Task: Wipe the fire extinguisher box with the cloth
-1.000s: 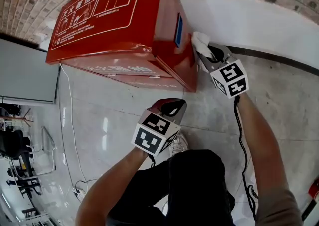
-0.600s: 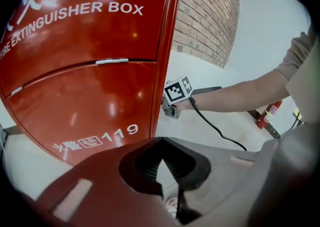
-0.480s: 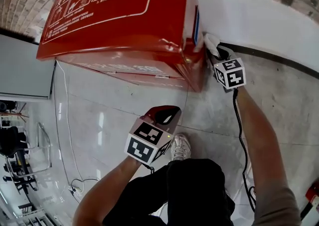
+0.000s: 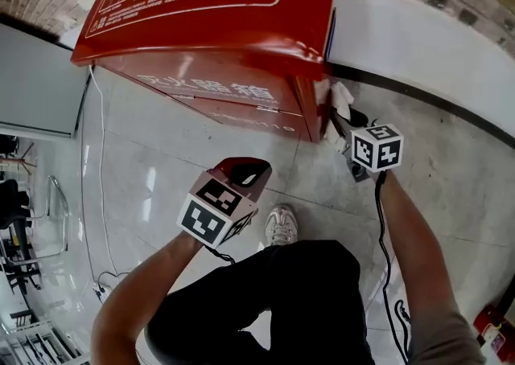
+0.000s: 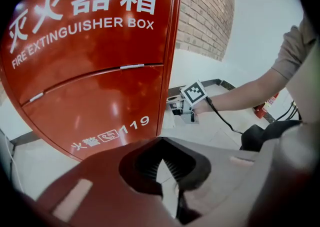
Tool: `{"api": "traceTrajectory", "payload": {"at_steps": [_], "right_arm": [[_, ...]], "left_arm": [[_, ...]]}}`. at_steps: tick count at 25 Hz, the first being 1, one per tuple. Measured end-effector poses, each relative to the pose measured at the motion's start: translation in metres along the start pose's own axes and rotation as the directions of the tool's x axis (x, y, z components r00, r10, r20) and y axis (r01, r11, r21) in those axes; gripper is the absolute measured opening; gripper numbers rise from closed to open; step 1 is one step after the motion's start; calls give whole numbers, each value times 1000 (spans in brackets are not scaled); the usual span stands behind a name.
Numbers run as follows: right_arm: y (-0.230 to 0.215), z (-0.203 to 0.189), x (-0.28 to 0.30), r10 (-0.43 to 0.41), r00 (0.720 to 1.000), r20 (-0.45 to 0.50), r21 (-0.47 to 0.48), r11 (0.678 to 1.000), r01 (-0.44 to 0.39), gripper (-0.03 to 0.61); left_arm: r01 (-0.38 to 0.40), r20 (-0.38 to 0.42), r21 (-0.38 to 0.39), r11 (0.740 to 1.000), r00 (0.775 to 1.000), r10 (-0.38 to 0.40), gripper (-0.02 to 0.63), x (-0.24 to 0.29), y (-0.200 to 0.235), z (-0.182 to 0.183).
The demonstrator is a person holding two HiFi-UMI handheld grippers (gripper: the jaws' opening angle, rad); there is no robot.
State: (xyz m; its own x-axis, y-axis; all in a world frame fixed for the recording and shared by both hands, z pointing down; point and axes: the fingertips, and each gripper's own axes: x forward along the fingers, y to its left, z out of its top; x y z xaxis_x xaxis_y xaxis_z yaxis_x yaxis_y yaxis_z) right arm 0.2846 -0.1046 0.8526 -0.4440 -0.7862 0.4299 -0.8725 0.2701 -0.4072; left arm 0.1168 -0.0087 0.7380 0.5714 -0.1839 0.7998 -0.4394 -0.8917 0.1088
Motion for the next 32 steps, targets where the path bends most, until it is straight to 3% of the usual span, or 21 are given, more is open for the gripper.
{"api": "traceTrajectory", "payload": {"at_steps": [9,14,17,19,23,26,32], "right_arm": [[73,-4,-58,123,992,40,41,991,-125,110],[121,10,-92,254,965,59,-33,967,-252,112],[165,21,-108,370,928,45,-146,921,-360,112],[197,33,-113,451,892,22,-249,867,-432,112],[255,57,-119,599,799,-52,-403,719,-566,114],[292,65,-122,671,729,-134,-492,593,-637,115],[375,82,-129,777,567,-275,-569,344,-747,115]], "left_arm": [[-24,77,-9,1000,997,24,0,-25,-10,17],[-81,107,-24,996,991,83,0,-41,-9,7],[-69,133,-56,996,988,76,0,-50,-11,2],[-11,184,-81,997,983,26,0,-57,-16,5],[54,295,-70,996,955,-30,187,-85,-28,19],[46,345,-35,998,938,-31,264,-114,-31,26],[47,413,-45,998,911,-25,271,-196,-34,14]]}}
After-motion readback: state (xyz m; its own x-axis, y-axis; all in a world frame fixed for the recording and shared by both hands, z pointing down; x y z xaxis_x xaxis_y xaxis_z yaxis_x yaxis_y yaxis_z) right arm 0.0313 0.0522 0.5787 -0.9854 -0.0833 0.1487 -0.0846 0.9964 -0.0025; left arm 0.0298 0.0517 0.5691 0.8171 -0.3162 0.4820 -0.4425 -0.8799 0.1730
